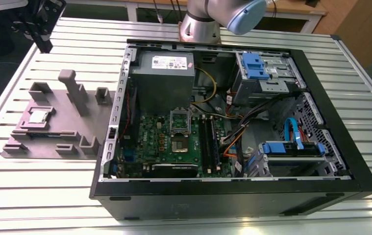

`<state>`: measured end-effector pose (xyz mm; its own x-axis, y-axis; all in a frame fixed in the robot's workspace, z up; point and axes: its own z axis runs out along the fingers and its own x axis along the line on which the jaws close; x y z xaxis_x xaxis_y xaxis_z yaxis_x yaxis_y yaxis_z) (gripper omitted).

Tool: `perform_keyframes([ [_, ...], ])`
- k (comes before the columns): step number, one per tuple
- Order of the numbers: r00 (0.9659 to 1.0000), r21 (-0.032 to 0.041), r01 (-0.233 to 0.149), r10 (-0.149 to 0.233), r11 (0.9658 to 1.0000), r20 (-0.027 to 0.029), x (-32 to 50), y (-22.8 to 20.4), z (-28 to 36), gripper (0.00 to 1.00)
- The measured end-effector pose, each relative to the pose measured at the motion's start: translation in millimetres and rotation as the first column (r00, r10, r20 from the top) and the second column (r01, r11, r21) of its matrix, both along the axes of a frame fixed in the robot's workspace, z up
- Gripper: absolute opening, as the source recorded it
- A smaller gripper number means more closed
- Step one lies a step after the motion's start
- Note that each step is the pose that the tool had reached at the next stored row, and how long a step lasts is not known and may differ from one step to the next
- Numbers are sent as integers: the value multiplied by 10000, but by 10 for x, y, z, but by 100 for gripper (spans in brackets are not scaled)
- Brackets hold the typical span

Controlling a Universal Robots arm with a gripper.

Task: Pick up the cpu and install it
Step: 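Reach for the cpu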

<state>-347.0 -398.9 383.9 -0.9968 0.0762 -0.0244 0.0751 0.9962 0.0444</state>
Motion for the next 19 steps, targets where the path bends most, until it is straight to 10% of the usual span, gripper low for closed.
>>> perform_keyframes([
  [19,10000,0,0,0,10000,0,-148,0,-2,10],
])
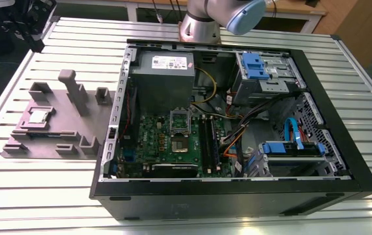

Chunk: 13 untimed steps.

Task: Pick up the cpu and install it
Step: 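Reach for the cpu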

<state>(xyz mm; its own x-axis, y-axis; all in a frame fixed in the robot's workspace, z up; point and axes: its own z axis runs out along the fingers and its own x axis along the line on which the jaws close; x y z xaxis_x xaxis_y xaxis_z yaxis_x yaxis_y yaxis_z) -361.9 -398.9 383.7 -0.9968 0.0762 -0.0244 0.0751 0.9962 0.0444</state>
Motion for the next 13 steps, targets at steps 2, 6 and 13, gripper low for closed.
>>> perform_keyframes([
  [2,10000,0,0,0,10000,0,-25,0,-1,10],
  [6,10000,0,0,0,10000,0,-75,0,-3,10],
  [13,10000,1,0,0,10000,1,-215,0,-9,10],
])
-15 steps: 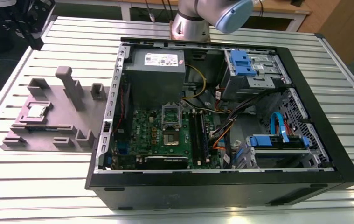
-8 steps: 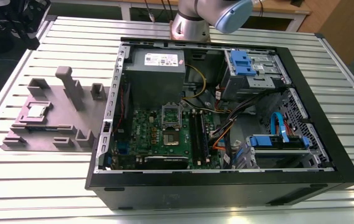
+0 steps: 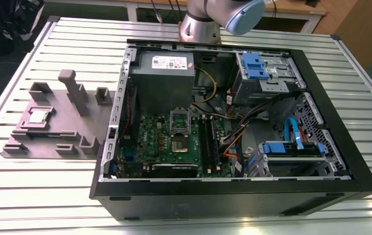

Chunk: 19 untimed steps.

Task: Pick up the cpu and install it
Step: 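Reach for the cpu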

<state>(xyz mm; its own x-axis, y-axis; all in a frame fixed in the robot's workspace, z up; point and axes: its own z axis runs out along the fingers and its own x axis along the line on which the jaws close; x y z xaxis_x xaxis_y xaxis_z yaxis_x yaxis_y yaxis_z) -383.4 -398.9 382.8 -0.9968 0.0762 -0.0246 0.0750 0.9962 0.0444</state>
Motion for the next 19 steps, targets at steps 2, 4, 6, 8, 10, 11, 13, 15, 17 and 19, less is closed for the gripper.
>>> perform_keyframes([
  [2,10000,-1,0,0,10000,-1,-60,0,-2,10],
  [4,10000,-1,0,0,10000,-1,-125,0,-4,10],
  [6,10000,0,1,-1,10000,-1,-189,0,-6,10],
  [8,10000,-1,1,-1,10000,-1,-250,0,-9,10],
  [10,10000,-1,0,0,10000,-1,-309,0,-11,10],
  [11,10000,-1,0,0,10000,-1,-336,0,-12,10],
  [13,10000,-1,0,0,10000,-1,-384,0,-14,10],
  [15,10000,-1,0,0,10000,-1,-431,0,-17,10],
  [17,10000,0,0,0,10000,0,-474,0,-20,10],
  [19,10000,-1,1,-1,10000,-3,-510,0,-21,10],
])
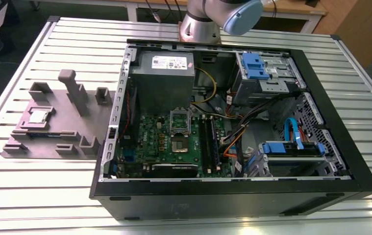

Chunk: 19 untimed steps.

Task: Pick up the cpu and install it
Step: 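Reach for the cpu, then pick up the cpu and move it towards the insertion slot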

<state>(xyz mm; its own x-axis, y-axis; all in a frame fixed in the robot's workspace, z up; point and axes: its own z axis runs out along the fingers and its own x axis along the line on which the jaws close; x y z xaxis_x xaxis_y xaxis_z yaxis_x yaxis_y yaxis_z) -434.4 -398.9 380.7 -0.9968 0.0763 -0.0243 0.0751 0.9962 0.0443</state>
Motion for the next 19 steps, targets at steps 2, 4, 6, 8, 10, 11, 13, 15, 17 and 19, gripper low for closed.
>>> perform_keyframes([
  [2,10000,1,0,0,10000,1,-23,0,-2,10],
  [4,10000,0,-1,1,10000,0,-32,-1,-2,10],
  [6,10000,1,0,0,10000,1,-42,0,-3,10],
  [8,10000,1,0,0,10000,1,-51,0,-3,10],
  [10,10000,1,0,0,10000,1,-52,0,-2,10],
  [11,10000,1,0,0,10000,1,-53,0,-2,10],
  [13,10000,1,0,0,10000,1,-54,0,-2,10],
  [15,10000,1,-1,1,10000,1,-54,0,-2,10],
  [17,10000,1,-1,1,10000,0,-55,0,-2,10],
  [19,10000,1,0,0,10000,1,-56,0,-3,16],
])
